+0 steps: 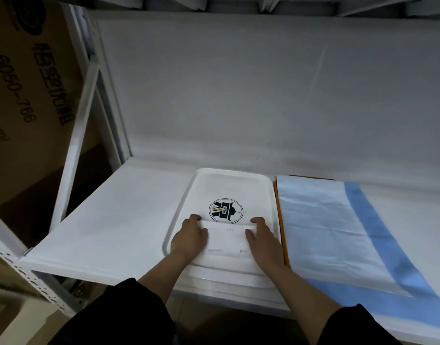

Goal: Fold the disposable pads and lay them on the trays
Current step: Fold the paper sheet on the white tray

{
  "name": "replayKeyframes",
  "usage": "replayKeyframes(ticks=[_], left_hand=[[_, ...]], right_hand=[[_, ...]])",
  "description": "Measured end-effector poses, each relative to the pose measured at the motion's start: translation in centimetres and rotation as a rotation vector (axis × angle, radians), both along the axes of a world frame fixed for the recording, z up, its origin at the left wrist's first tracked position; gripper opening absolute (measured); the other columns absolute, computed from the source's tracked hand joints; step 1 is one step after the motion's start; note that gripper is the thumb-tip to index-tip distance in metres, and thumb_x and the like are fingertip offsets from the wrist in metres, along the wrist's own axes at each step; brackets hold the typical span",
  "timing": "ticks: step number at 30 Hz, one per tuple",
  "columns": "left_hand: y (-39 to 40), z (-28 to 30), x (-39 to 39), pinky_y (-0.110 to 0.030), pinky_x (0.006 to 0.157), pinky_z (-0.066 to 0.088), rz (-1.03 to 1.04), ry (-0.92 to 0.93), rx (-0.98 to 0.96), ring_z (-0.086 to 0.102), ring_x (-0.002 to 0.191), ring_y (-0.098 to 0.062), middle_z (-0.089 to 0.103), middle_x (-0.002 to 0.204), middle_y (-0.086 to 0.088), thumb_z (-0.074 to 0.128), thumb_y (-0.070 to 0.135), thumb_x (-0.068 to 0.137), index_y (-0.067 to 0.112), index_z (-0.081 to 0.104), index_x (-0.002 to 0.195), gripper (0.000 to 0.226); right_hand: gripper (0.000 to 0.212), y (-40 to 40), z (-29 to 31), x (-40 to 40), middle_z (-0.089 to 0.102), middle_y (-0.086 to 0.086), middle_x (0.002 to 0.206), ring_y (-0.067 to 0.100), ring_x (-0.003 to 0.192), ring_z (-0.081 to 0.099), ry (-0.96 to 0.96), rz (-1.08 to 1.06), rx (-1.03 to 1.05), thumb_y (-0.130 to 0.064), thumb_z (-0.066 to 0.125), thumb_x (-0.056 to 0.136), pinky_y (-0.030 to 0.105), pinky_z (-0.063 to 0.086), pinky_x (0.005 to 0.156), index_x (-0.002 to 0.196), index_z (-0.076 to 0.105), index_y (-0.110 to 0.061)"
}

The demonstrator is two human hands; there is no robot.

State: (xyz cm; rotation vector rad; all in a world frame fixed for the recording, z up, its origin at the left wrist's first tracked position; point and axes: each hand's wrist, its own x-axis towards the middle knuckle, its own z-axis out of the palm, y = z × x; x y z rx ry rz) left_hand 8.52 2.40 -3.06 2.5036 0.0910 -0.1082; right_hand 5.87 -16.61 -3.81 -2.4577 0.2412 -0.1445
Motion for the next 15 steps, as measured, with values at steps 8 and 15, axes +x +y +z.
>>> replayKeyframes(ticks=[8,15], left_hand=[[-2.3,-2.7,-0.1,-0.035,0.117,0.007,-0.318,-0.259,0.354,0.012,0.146,-0.016,0.017,0.158,0.003,0.008,0.049,0.087,0.027,0.024,0.148,0.067],[-3.4,-3.5,-0.5,-0.04,0.118,-0.006,-0.292,-0.149,0.427,0.001,0.147,-0.013,0.008,0.159,0.007,-0.009,0.056,0.08,0.031,0.009,0.151,0.077]], right_hand=[[0.027,0.5,-2.7,1.3,0.051,0.001,0.124,0.02,0.107,0.053,-0.164,-0.016,-0.261,-0.023,0.053,0.093,0.033,0.05,0.081,0.12,0.056,-0.021],[0.045,1.6,-3.3,1.7,0.061,0.002,0.129,0.023,0.127,0.051,-0.189,0.241,-0.45,-0.038,0.035,0.091,0.041,0.041,0.102,0.121,0.062,-0.018]])
